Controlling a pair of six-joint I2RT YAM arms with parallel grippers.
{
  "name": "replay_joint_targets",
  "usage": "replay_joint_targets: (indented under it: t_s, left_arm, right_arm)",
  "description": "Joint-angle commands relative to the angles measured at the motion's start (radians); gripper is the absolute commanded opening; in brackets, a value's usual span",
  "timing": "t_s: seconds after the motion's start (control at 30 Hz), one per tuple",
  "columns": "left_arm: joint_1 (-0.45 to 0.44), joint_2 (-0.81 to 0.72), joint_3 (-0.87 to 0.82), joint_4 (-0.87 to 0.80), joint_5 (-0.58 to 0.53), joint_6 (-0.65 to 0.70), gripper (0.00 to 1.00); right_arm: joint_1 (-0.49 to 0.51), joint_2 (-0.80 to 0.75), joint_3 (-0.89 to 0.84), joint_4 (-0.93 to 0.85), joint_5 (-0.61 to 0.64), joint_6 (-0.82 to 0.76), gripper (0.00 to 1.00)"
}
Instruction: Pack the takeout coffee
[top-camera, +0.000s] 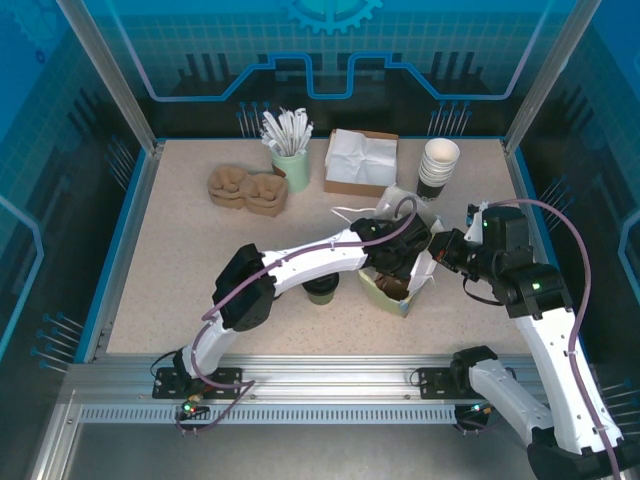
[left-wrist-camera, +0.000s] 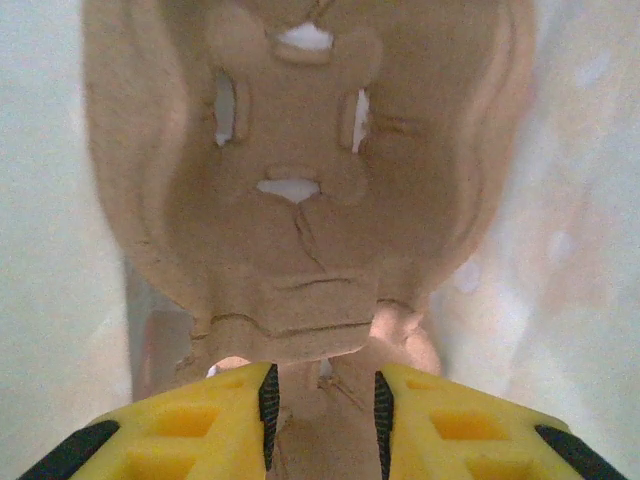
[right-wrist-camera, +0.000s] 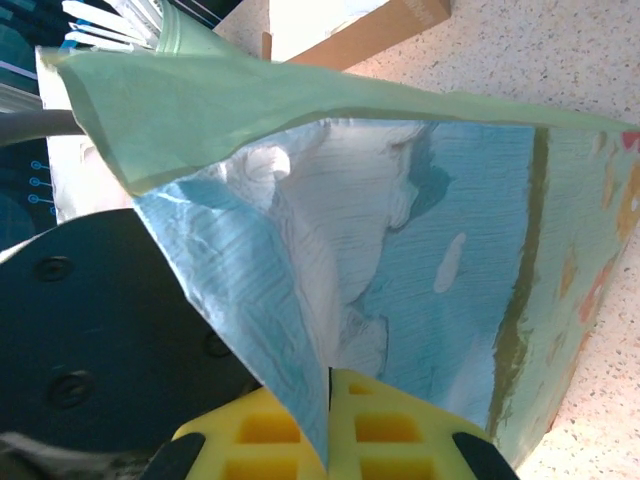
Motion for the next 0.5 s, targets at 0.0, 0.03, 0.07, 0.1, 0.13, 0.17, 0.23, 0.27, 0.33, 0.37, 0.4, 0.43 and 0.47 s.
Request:
replay_joint_targets:
  t_s: [0.0,0.03,0.07,0.1,0.13,0.17,0.23,0.27,0.33,0.37,0.4,0.43,0.47]
  left_arm:
    - [0.000,0.024,-0.035,0.018,0.041,-0.019,0.33]
    - [0.001,0.027,-0.038,0.023,0.051,-0.018,0.33]
    - [0.001,0.029,-0.041,0.030,0.061,-0.016,0.33]
    - [0.001,0.032,-0.044,0.036,0.072,-0.016,0.33]
    - [0.002,0.033,-0.047,0.043,0.081,-0.014,0.33]
    - [0.005,0.035,-0.051,0.052,0.092,-0.012,0.33]
    - [0.006,0.040,-0.051,0.060,0.106,-0.007,0.33]
    - [0.007,0.043,-0.052,0.064,0.113,-0.004,0.33]
    - [0.009,0.051,-0.054,0.069,0.124,-0.005,0.33]
    - [0.010,0.055,-0.055,0.072,0.129,-0.007,0.33]
    - [0.010,0.059,-0.057,0.073,0.132,-0.007,0.33]
    - [0.010,0.063,-0.058,0.076,0.136,-0.009,0.33]
    - [0.010,0.068,-0.058,0.078,0.141,-0.008,0.33]
  right_arm:
    - [-0.011,-0.016,0.011,0.070,-0.056,-0.039,0.00]
    - [-0.011,-0.017,0.009,0.073,-0.062,-0.044,0.00]
    - [-0.011,-0.017,0.008,0.076,-0.066,-0.049,0.00]
    - [-0.011,-0.017,0.006,0.078,-0.071,-0.053,0.00]
    - [-0.011,-0.017,0.004,0.080,-0.078,-0.057,0.00]
    - [-0.011,-0.016,0.001,0.084,-0.085,-0.060,0.00]
    - [-0.011,-0.016,-0.004,0.094,-0.100,-0.067,0.00]
    - [-0.010,-0.015,-0.005,0.097,-0.104,-0.068,0.00]
    - [-0.010,-0.013,-0.003,0.102,-0.111,-0.075,0.00]
    - [-0.011,-0.010,0.000,0.105,-0.118,-0.079,0.00]
    - [-0.011,-0.008,0.002,0.108,-0.126,-0.084,0.00]
    - [-0.011,-0.004,0.007,0.111,-0.134,-0.088,0.00]
    - [-0.011,0.000,0.012,0.113,-0.140,-0.091,0.00]
